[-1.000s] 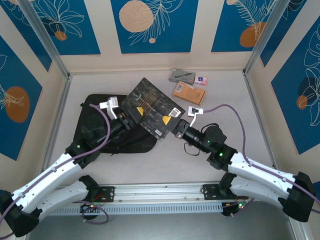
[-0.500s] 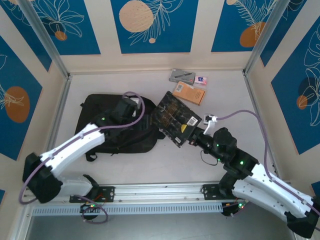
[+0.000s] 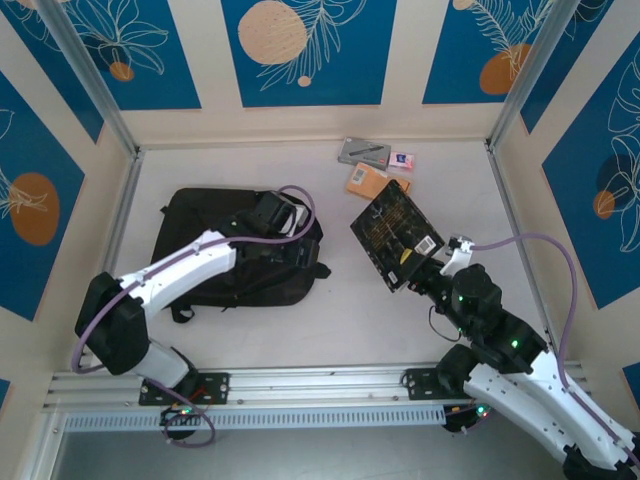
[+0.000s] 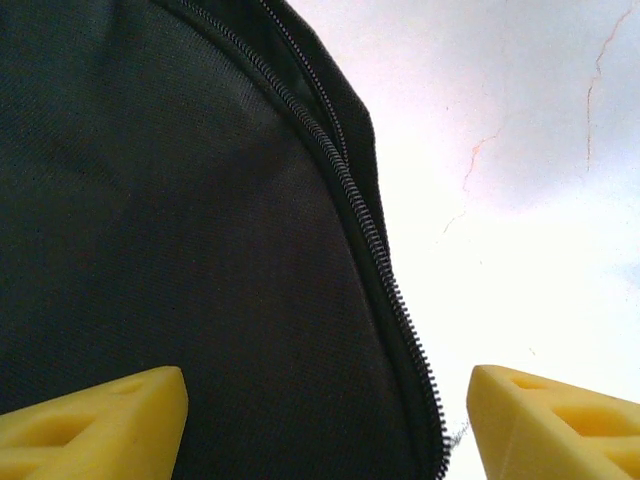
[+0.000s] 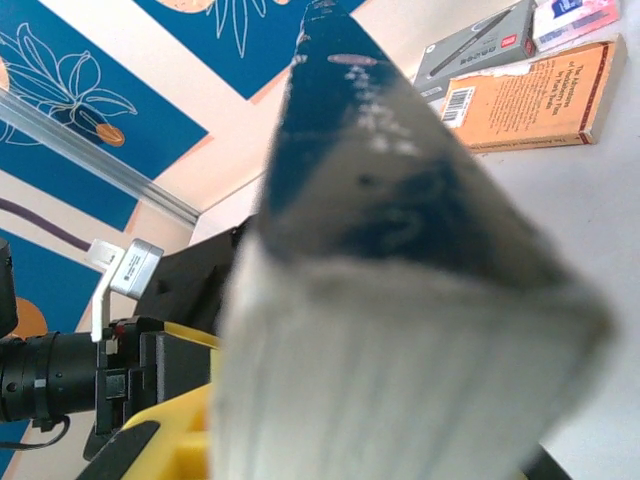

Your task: Pack books, pencil case, and school supplies into a backpack

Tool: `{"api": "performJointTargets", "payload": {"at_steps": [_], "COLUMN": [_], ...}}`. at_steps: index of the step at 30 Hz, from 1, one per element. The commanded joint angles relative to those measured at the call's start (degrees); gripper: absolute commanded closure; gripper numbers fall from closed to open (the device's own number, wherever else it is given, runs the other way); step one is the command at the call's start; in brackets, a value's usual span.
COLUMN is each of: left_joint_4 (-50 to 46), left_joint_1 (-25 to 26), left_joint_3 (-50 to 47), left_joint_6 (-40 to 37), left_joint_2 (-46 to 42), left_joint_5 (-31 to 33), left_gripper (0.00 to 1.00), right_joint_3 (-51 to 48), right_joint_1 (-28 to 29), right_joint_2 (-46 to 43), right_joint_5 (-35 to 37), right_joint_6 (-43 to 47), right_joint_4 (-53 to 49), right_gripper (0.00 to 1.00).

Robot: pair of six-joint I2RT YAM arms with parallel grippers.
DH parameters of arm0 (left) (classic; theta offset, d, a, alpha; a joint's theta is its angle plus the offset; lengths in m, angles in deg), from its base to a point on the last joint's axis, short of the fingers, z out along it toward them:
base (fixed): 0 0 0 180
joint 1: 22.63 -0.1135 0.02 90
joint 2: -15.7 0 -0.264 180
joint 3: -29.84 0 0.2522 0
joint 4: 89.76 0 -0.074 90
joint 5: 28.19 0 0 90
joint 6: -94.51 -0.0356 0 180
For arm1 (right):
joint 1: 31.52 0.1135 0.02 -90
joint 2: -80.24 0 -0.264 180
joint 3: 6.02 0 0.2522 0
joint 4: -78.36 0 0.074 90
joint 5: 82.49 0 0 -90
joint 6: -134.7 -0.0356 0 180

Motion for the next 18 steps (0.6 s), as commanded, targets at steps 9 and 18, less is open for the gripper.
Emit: {"api": "performJointTargets", "payload": {"at_steps": [9, 18], "left_joint_4": [-0.8, -0.2], "left_joint_1": [0.3, 0.1], "left_joint_3": [3.2, 2.9], "left_joint_6": [-1.6, -0.8], "left_joint_2": [5.0, 1.8], "left_joint_5": [0.8, -0.8], "left_gripper": [0.56, 1.0], "right_joint_3": [-1.2, -1.4], "right_joint_1": [-4.2, -5.7], "right_joint_2": [-0.3, 1.1], "right_joint_5": [-5.2, -8.9], "right_joint_6": [-1.8, -1.9], "right_joint_4": [5.9, 7.5], "right_gripper": [1.0, 1.0]}}
